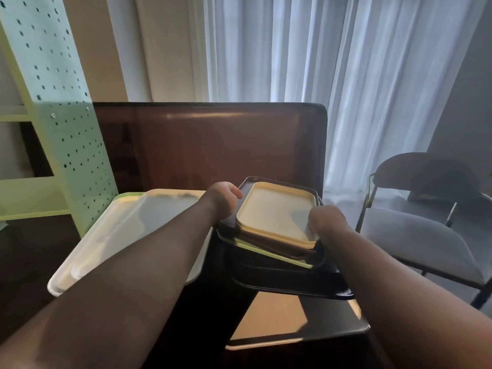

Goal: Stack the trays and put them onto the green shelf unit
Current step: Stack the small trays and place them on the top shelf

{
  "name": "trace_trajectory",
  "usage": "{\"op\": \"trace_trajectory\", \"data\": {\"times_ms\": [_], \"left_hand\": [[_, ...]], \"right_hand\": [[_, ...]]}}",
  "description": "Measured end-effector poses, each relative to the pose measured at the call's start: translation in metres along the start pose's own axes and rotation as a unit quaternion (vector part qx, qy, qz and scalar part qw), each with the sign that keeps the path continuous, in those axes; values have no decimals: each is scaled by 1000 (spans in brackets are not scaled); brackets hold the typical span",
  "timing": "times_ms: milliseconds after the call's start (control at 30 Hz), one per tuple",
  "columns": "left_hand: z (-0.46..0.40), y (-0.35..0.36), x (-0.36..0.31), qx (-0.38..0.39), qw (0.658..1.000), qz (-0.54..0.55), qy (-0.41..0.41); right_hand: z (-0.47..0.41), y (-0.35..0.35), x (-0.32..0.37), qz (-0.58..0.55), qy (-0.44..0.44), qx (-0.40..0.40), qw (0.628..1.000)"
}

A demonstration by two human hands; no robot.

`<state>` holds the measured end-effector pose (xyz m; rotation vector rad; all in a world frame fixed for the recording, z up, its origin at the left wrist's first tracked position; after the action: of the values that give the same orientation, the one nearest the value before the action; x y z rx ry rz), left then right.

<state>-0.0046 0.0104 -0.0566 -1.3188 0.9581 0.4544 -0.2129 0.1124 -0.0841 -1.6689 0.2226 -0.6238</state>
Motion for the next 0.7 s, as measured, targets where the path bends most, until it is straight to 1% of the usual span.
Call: {"op": "trace_trajectory", "data": {"times_ms": [100, 167, 200, 300, 367, 467, 567, 633, 700], "left_hand": [[2, 4, -3, 13, 996, -90, -6], [3, 3, -5, -8, 990, -141, -17], [3, 2, -5, -11, 988, -149, -24], [5, 5, -4, 20, 983, -171, -63], [6, 6, -5, 13, 982, -177, -64], [10, 10, -8, -8, 981, -187, -46], [15, 14, -14, -3, 980, -194, -34], [19, 15, -19, 3, 981, -192, -33], [24, 15, -23, 8, 980, -197, -38]], "right_hand": [[-5, 4, -4, -20, 29, 16, 999], [-5, 6, -5, -21, 28, 11, 999], [-4, 5, -5, -32, 29, 7, 999], [-10, 10, -6, -77, 73, 35, 994], [-17, 16, -7, -89, 84, 52, 991], [-23, 17, -11, -100, 123, 25, 987], [-17, 16, -16, -117, 114, 34, 986], [-9, 10, -17, -145, 102, 12, 984], [-10, 10, -21, -173, 110, -2, 979]]}}
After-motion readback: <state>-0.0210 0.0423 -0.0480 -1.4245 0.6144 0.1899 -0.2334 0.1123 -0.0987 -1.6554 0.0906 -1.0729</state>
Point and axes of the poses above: each hand's wrist, its own z-axis away from the middle knuckle, its own y-axis out of the palm, x = y × z, the point moved 2 cm from there along -z, towards the middle knuckle, and after that the axes turned 3 degrees about z, right-handed, at the moved point
